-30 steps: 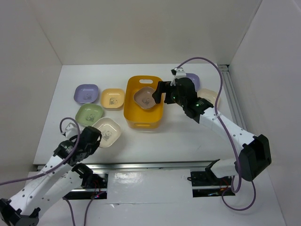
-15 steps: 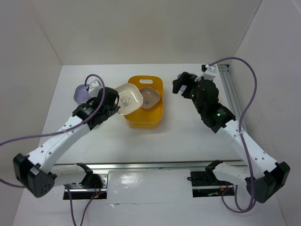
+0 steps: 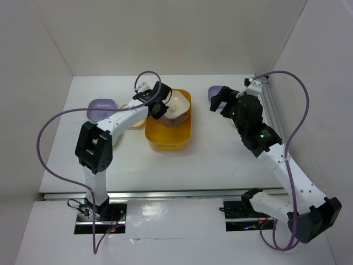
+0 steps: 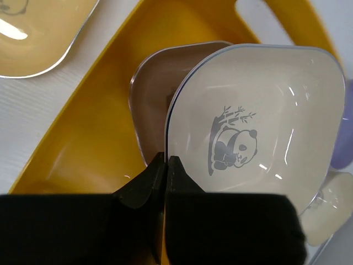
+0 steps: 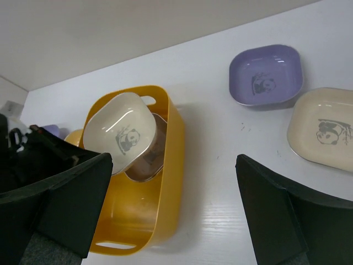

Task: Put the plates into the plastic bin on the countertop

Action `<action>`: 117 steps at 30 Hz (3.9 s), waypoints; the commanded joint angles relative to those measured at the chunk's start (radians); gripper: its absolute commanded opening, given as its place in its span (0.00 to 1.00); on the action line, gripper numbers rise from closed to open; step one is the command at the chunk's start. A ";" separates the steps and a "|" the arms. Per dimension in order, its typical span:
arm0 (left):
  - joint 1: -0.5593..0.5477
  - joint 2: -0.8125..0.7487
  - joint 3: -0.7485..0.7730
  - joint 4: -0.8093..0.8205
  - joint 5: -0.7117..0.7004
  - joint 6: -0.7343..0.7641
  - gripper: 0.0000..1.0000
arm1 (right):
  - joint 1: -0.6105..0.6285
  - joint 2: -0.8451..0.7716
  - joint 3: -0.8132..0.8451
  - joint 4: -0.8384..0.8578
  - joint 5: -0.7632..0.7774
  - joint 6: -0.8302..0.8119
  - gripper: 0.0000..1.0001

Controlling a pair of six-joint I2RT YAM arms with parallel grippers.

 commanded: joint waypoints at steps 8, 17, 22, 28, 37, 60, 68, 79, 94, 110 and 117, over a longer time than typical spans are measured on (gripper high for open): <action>0.026 0.072 0.056 0.006 0.078 -0.055 0.01 | -0.048 -0.026 -0.026 0.003 -0.095 -0.003 1.00; 0.026 0.053 0.067 0.032 0.132 0.006 0.82 | -0.048 -0.017 -0.026 0.012 -0.126 -0.012 1.00; -0.003 -0.131 -0.005 0.061 -0.002 0.100 0.90 | -0.058 -0.017 -0.026 0.012 -0.136 -0.012 1.00; 0.050 -0.342 -0.149 -0.062 -0.132 0.104 1.00 | -0.058 -0.017 -0.072 0.060 -0.199 -0.012 1.00; 0.330 -0.589 -0.511 -0.140 -0.190 -0.092 1.00 | -0.067 -0.017 -0.161 0.110 -0.290 -0.012 1.00; 0.704 -0.307 -0.781 0.196 0.098 -0.047 0.90 | -0.039 0.055 -0.179 0.169 -0.344 -0.003 1.00; 0.713 -0.391 -0.885 0.184 0.045 -0.123 0.22 | -0.039 0.074 -0.198 0.196 -0.344 -0.003 1.00; 0.724 -0.553 -0.806 -0.123 -0.020 -0.126 0.00 | -0.039 0.103 -0.189 0.207 -0.353 -0.003 1.00; 0.512 -0.965 -0.737 0.463 0.362 0.334 0.00 | -0.048 0.010 -0.167 0.155 -0.291 0.006 1.00; 0.173 -0.270 -0.375 0.441 0.295 0.034 0.00 | -0.078 -0.043 -0.083 0.008 -0.189 -0.004 1.00; 0.116 -0.103 -0.228 0.310 0.241 -0.030 0.00 | -0.101 -0.043 -0.095 -0.002 -0.189 -0.015 1.00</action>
